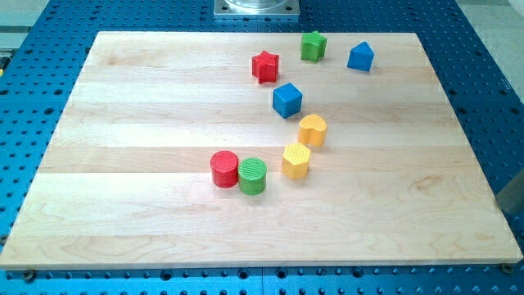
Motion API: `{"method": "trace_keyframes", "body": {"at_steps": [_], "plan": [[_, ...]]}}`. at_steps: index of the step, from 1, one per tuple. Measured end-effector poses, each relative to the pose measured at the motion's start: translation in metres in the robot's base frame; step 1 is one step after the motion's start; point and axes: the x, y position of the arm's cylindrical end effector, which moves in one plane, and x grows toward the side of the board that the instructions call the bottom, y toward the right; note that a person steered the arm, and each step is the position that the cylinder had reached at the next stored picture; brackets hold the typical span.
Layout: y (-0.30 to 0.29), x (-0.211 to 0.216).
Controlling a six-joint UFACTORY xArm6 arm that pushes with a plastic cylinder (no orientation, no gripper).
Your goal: Place the circles towards the left center of the board
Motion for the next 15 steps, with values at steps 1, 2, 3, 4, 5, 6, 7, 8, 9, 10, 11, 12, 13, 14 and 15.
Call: {"method": "trace_keyframes", "body": {"at_steps": [1,2,3,4,5,6,7,8,9,10,11,12,13,14,15], "plan": [[-0.029,-0.001],[-0.060,-0.008],[-0.061,-0.008],[-0.078,-0.008],[-0.135,-0.007],[-0.185,-0.005],[-0.232,-0.007],[-0.281,-0.014],[-0.311,-0.030],[-0.345,-0.040],[-0.372,-0.040],[-0.413,-0.049],[-0.426,-0.075],[-0.425,-0.111],[-0.423,-0.113]]}}
